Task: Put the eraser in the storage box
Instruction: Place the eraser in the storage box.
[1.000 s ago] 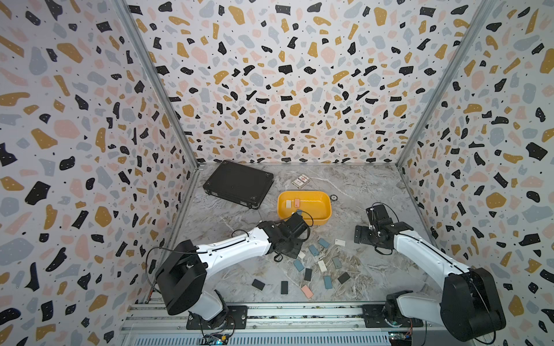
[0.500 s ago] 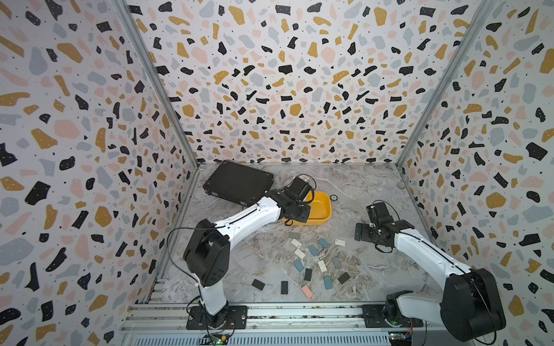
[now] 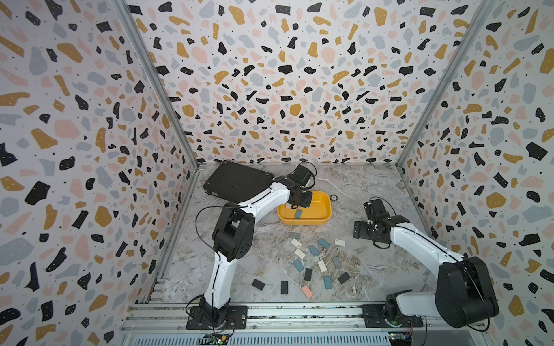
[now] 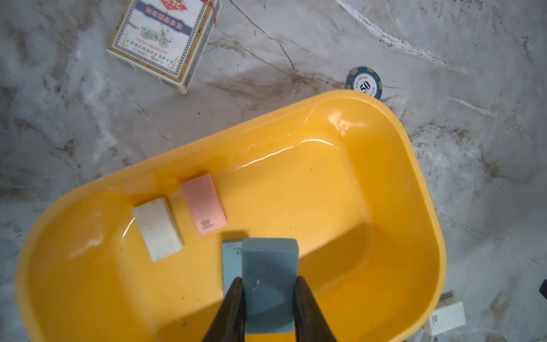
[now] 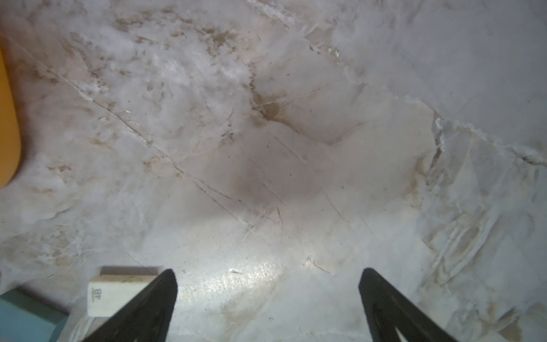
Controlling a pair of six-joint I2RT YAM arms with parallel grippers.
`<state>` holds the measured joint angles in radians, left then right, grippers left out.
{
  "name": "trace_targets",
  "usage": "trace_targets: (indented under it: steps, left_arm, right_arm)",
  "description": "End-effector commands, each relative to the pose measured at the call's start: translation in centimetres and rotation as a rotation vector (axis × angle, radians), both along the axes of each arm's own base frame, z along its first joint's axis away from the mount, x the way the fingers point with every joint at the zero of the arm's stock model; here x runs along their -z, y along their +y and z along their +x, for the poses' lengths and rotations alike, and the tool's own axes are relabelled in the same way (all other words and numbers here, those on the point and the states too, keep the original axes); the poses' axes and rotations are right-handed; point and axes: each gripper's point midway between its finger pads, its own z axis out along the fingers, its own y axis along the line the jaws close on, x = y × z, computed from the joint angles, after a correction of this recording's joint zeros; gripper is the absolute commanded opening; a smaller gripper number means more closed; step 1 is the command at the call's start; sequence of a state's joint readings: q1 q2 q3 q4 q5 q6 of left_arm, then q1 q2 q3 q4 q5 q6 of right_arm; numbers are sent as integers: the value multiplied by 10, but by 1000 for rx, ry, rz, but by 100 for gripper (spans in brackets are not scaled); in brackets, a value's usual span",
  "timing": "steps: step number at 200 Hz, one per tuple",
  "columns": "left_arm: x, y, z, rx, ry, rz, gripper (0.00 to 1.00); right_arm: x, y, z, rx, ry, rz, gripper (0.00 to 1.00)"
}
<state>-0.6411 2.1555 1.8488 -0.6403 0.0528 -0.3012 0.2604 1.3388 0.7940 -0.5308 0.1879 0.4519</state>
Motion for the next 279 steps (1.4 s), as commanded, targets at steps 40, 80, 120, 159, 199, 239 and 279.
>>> trace_targets:
  steps: [40, 80, 120, 159, 199, 239, 279]
  left_arm:
    - [12, -15, 26, 16, 9, -16, 26]
    - [31, -18, 30, 8, 34, -13, 26]
    - [41, -16, 35, -7, 45, -10, 27]
    - [51, -15, 37, -12, 55, 1, 27]
    - [61, -11, 40, -21, 66, 12, 27]
    - [69, -9, 40, -26, 78, 20, 28]
    - [74, -9, 40, -27, 87, 24, 34]
  right_arm:
    - [-6, 1, 9, -4, -11, -15, 99]
    - [-2, 2, 9, -5, 2, -13, 99]
    - [-1, 2, 8, -4, 6, -12, 99]
    - [1, 2, 7, -4, 12, -13, 99]
    - [4, 2, 7, -4, 18, -11, 99]
    - [4, 2, 7, -4, 21, -10, 99]
    - [5, 3, 7, -6, 24, -10, 99]
